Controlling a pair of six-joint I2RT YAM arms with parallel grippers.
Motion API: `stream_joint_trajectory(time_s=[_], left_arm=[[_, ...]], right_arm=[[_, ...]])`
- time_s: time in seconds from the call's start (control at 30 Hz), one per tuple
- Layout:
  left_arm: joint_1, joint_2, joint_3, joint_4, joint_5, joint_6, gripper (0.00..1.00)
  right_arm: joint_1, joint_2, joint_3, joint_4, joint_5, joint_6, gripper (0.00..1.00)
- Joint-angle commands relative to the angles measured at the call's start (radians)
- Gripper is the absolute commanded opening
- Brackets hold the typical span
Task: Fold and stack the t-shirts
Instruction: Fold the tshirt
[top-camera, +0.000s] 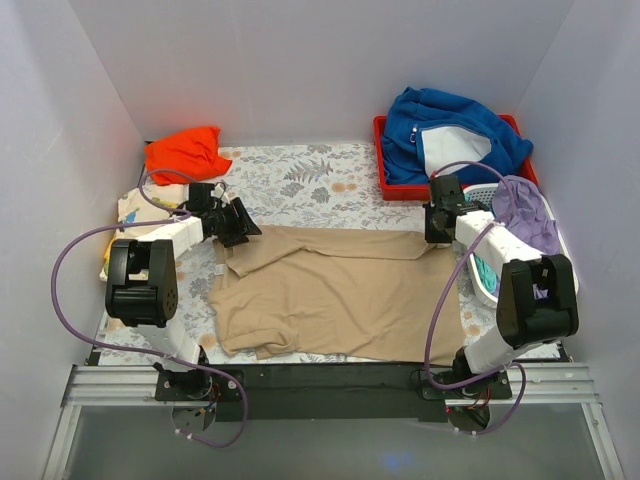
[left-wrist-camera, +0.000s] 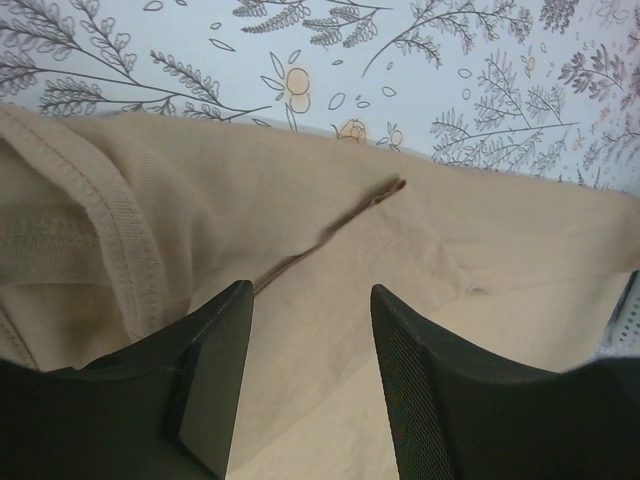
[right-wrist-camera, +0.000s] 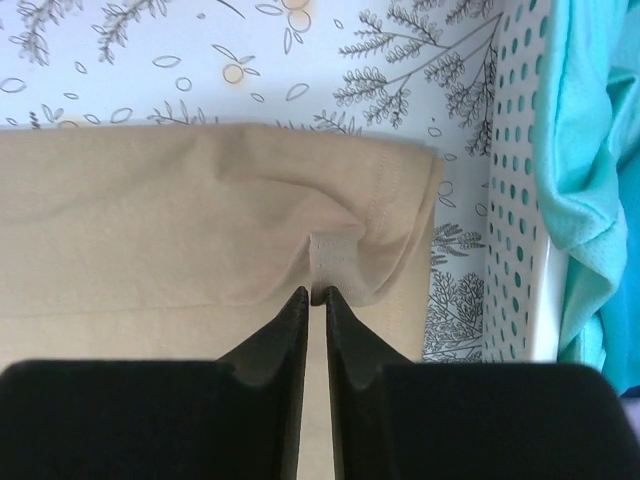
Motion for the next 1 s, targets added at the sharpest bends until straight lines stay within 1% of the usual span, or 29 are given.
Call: stream_joint_trajectory(time_s=[0.0,0.03,0.13,0.17,0.3,0.37,0.4,0.5,0.53,0.7,0.8,0.83,0.97], left_arm=[[0.002,-0.026,0.034,-0.007,-0.055,-0.001,0.49],[0.002,-0.028,0.034,-0.022,-0.094,0.001,0.49],[0.002,-0.037,0.003,-0.042,-0.13,0.004,0.48],[0.002,-0.033,0.003,-0.056,-0.154,0.005,0.48],[0.002,-0.002,-0.008,-0.151,-0.217,0.015,0.48],[0.002,0.001,-0.014,-0.162,-0.24,0.022,0.48],[0.002,0.001,-0.009,-0.18,-0.266,0.024,0.48],[0.002,-0.011,0.008,-0.171,-0.267,0.027,0.48],[0.002,-0.01,0.011,-0.167,-0.26,0.027,0.48],[0.002,0.029,0.066,-0.185,-0.246,0.034,0.48],[0.003,0.041,0.071,-0.194,-0.25,0.036,0.48],[0.003,0.047,0.069,-0.194,-0.242,0.038,0.48],[0.003,0.052,0.072,-0.196,-0.23,0.048,0.48]], right_arm=[[-0.006,-0.002,0.05,0.044,-0.028,-0.008,0.17],[-0.004,-0.005,0.055,0.043,-0.031,-0.006,0.17],[-0.004,-0.062,0.061,0.041,-0.059,0.002,0.16],[-0.004,-0.088,0.062,0.055,-0.054,0.002,0.16],[-0.004,-0.115,0.096,0.005,-0.004,0.008,0.16],[-0.006,-0.117,0.099,-0.015,0.034,0.003,0.16],[-0.004,-0.115,0.111,-0.061,0.047,0.005,0.16],[-0.004,-0.128,0.078,-0.039,0.032,0.009,0.16],[-0.004,-0.111,0.055,0.0,0.015,0.002,0.16],[-0.004,-0.002,0.059,0.021,-0.039,0.015,0.15],[-0.007,0.05,0.029,0.069,-0.076,0.028,0.15],[-0.007,0.084,0.029,0.069,-0.083,0.031,0.14],[-0.007,0.125,0.003,0.086,-0.117,0.048,0.13]])
